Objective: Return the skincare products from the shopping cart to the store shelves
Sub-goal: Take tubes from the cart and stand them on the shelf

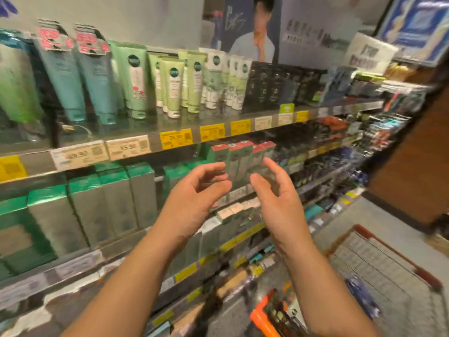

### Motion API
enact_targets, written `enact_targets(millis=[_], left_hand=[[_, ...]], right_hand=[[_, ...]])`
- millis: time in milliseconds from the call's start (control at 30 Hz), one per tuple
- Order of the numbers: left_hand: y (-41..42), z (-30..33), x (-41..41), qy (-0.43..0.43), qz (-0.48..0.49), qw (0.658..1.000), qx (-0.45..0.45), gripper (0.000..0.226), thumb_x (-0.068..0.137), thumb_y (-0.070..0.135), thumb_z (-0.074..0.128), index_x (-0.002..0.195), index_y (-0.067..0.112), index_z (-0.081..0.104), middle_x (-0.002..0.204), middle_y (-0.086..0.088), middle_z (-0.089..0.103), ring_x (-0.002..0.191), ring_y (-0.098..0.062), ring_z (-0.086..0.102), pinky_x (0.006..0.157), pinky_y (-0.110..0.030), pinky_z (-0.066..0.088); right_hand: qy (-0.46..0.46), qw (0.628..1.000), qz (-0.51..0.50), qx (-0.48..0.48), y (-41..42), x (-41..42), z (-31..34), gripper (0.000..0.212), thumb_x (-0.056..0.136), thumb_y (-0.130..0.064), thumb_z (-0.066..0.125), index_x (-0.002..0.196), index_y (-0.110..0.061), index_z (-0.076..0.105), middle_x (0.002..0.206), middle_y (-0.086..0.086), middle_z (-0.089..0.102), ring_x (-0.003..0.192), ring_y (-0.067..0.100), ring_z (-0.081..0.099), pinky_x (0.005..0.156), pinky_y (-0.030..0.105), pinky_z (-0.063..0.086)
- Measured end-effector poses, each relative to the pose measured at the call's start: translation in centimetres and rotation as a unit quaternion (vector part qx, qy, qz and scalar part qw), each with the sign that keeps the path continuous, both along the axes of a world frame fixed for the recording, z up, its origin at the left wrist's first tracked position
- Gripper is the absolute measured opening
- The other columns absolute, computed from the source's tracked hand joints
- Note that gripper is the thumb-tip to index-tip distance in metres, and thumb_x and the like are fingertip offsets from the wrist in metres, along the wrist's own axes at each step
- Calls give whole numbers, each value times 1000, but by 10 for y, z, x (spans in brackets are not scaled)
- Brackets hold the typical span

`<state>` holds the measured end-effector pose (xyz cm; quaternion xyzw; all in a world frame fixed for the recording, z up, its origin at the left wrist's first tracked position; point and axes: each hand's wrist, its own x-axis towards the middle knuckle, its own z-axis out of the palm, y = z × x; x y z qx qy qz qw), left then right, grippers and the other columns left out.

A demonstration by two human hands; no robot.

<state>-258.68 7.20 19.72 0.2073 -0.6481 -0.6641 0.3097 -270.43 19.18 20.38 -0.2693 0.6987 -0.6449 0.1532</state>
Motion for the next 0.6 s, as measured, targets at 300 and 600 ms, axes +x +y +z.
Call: enact_targets(millis=[300,600], left_hand=[[127,-23,-99,-63,-133,988,-51,30,93,23,71,119,38,69,113,14,73,103,-6,69,88,-38,57],[215,-53,-152,-117,-210,970,-26,29,93,20,71,119,30,69,110,12,74,94,-4,68,83,-33,53]], right_hand=[[-55,988,-145,21,166,-53,-20,52,100,-45,62,148,-51,44,150,-5,53,116,-1,54,74,13,41],[-124,960,-248,31,270,-76,-66,44,99,-50,62,140,-58,47,130,-15,55,118,6,54,84,28,45]])
